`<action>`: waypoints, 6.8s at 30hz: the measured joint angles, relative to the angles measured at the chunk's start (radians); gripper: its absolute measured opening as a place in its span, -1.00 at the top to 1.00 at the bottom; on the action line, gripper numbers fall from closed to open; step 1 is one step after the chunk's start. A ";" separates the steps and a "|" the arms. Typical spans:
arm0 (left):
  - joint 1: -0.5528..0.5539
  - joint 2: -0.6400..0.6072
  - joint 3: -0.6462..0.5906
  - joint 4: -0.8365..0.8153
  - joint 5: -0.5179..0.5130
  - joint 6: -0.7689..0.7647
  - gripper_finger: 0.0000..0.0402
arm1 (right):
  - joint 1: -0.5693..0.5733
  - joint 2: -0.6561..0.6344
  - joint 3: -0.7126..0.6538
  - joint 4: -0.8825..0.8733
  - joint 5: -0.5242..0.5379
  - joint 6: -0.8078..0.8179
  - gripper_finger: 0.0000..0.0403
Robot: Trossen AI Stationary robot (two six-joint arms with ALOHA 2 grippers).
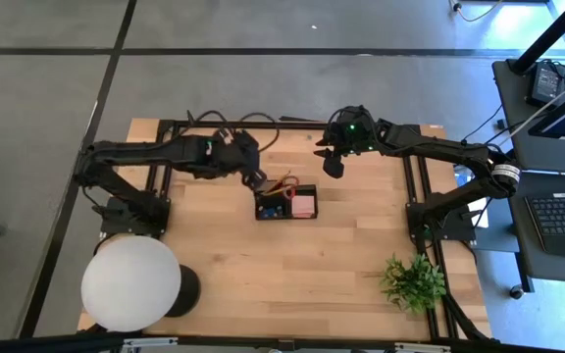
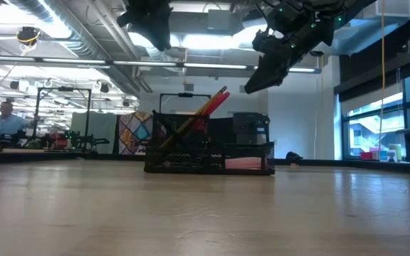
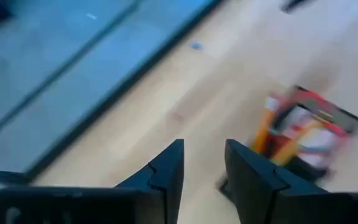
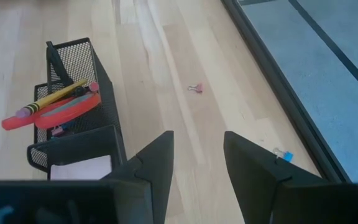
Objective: Pick and place office supplies into organizer
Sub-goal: Put the pink binder clip into the desk organizer
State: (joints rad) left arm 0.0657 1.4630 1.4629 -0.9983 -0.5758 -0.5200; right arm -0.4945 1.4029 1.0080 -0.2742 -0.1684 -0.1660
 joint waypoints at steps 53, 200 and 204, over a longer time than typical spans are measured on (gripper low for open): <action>0.512 0.545 -0.001 0.400 0.509 0.070 0.22 | -0.131 0.000 0.000 0.340 0.002 -0.049 0.28; -0.003 0.361 -0.002 0.164 0.638 0.349 0.64 | -0.149 0.000 0.000 0.163 0.000 -0.045 0.28; 0.007 0.361 -0.002 0.159 0.622 0.369 0.64 | -0.149 0.000 0.000 0.162 0.000 -0.045 0.28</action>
State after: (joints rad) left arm 0.0727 1.8244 1.4612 -0.8395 0.0467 -0.1512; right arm -0.6437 1.4033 1.0080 -0.1123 -0.1688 -0.2111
